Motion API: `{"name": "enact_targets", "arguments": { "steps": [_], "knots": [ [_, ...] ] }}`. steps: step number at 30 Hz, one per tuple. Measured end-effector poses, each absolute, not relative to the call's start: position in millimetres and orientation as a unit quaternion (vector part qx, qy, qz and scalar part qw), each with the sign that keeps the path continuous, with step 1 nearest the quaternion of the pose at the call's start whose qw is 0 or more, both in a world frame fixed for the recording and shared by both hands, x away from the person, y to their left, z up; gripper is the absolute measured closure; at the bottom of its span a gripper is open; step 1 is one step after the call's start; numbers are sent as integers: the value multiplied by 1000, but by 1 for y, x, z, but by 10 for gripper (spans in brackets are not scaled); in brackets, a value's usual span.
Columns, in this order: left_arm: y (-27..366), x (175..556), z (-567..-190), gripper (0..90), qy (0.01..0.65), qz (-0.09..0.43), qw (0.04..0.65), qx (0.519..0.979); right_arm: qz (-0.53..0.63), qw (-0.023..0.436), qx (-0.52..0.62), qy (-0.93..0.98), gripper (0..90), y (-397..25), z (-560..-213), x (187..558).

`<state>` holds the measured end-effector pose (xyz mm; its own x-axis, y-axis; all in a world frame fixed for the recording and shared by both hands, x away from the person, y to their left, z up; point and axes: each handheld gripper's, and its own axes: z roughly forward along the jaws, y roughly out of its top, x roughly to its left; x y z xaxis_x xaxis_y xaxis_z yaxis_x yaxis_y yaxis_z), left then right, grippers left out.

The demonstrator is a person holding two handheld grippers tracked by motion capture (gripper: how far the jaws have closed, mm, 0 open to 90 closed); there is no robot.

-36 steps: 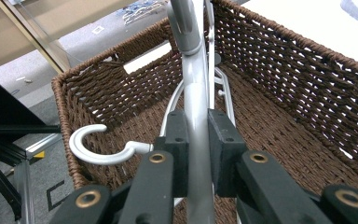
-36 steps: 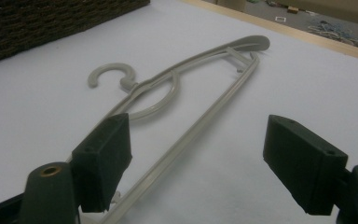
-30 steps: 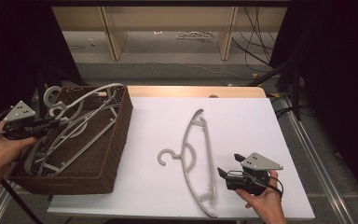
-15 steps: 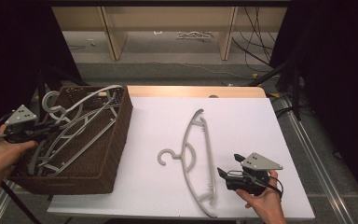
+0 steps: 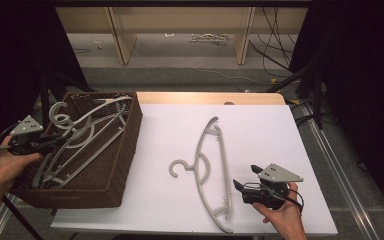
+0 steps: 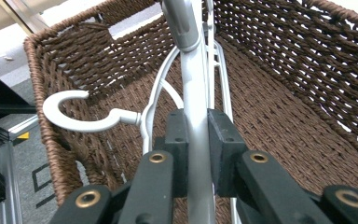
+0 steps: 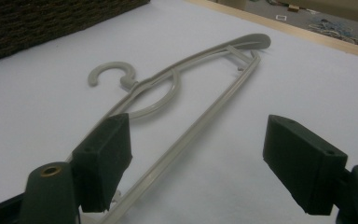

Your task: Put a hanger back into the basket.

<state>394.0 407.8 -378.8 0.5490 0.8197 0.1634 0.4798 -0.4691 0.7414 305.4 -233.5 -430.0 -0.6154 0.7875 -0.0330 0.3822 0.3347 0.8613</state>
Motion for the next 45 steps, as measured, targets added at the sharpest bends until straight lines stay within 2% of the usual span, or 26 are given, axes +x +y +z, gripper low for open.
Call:
{"name": "enact_targets", "arguments": {
  "steps": [20, 24, 32, 35, 39, 41, 45],
  "knots": [
    [398, 422, -391, 775, 428, 217, 288, 829, 438, 225, 375, 786, 246, -233, -431, 306],
    [399, 427, -397, 732, 463, 245, 274, 806, 435, 230, 373, 787, 246, -233, -430, 305],
    [404, 430, -402, 698, 500, 268, 252, 784, 437, 228, 375, 785, 246, -234, -431, 306],
    [406, 428, -401, 617, 514, 285, 256, 768, 438, 229, 372, 785, 246, -233, -431, 306],
    [405, 421, -394, 567, 518, 307, 272, 750, 438, 225, 375, 785, 246, -233, -431, 306],
    [404, 418, -390, 507, 522, 312, 281, 743, 439, 230, 373, 785, 246, -233, -431, 306],
    [398, 408, -381, 443, 519, 315, 307, 733, 434, 229, 375, 786, 245, -233, -431, 306]
  ]
}}
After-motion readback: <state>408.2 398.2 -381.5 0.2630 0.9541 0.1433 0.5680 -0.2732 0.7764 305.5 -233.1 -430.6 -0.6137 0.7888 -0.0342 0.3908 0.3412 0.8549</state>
